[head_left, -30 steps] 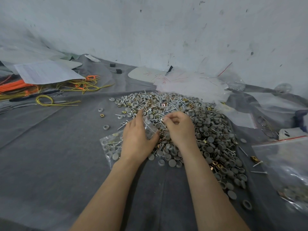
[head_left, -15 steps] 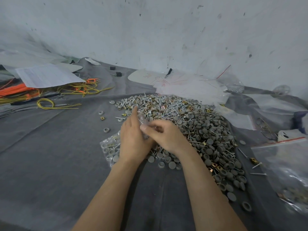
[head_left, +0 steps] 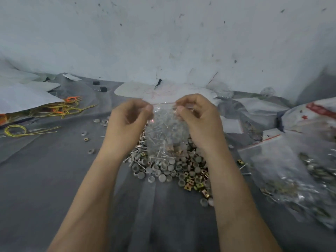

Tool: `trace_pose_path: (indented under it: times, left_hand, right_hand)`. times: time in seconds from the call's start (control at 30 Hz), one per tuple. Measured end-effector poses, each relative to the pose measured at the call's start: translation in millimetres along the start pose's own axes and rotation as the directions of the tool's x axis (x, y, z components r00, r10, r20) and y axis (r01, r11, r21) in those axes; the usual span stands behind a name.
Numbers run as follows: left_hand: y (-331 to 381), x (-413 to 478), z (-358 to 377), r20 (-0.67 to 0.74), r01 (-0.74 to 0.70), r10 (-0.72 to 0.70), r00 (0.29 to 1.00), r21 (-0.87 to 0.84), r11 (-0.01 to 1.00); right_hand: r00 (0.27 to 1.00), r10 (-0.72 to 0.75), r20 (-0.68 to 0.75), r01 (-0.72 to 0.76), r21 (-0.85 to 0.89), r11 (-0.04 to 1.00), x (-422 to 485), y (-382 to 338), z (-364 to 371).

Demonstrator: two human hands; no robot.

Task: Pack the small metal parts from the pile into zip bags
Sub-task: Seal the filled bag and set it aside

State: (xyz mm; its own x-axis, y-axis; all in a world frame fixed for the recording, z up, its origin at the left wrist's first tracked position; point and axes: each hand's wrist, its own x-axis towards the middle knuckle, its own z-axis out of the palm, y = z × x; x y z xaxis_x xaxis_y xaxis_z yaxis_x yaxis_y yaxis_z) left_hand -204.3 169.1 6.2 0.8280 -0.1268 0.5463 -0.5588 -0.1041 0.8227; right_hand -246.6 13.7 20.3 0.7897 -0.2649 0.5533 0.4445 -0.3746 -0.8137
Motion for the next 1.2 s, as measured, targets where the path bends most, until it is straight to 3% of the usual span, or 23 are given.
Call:
trace_pose_path:
  times: [0.17,0.33,0.4,0.47,0.57,0.73,0.93,1.03,1.13,1.2]
  left_hand:
    - [32,2,51,0.239,-0.085,0.06,0.969,0.096,0.992]
    - [51,-2,102,0.442,-0.165,0.083,0.893,0.151,0.975]
    - [57,-7,124,0.486,-0.249,0.128,0.865,0.192,0.949]
    - [62,-12,146,0.529,-0.33,0.165,0.832,0.234,0.914]
    - [64,-18,169,0.57,-0.394,0.195,0.798,0.248,0.885]
    - [62,-16,176,0.603,-0.462,0.225,0.766,0.271,0.845]
    - [55,-9,163,0.605,-0.454,0.243,0.758,0.222,0.863]
    - [52,-6,157,0.594,-0.426,0.218,0.774,0.234,0.874]
    - [57,-6,158,0.581,-0.414,0.21,0.786,0.243,0.877]
    - [64,-4,160,0.521,-0.388,0.217,0.826,0.245,0.888]
  right_hand:
    - [0.976,0.032,-0.215,-0.034,-0.005,0.999,-18,2,-60]
    - [0.904,0.112,-0.413,-0.142,-0.043,0.989,-39,6,-107]
    - [0.901,0.03,-0.432,-0.172,-0.294,0.94,-47,7,-120]
    - [0.939,-0.057,-0.339,-0.164,-0.589,0.791,-51,8,-131]
    - [0.977,0.033,-0.211,-0.187,-0.768,0.613,-52,7,-144]
    - [0.962,0.156,-0.222,-0.263,-0.621,0.738,-58,4,-156]
    - [0.948,0.208,-0.243,-0.319,-0.676,0.665,-56,11,-162]
    - [0.929,0.198,-0.313,-0.354,-0.593,0.723,-61,25,-170]
    - [0.838,0.183,-0.514,-0.423,-0.4,0.813,-66,40,-176]
    - [0.678,0.172,-0.715,-0.432,-0.199,0.88,-72,48,-178]
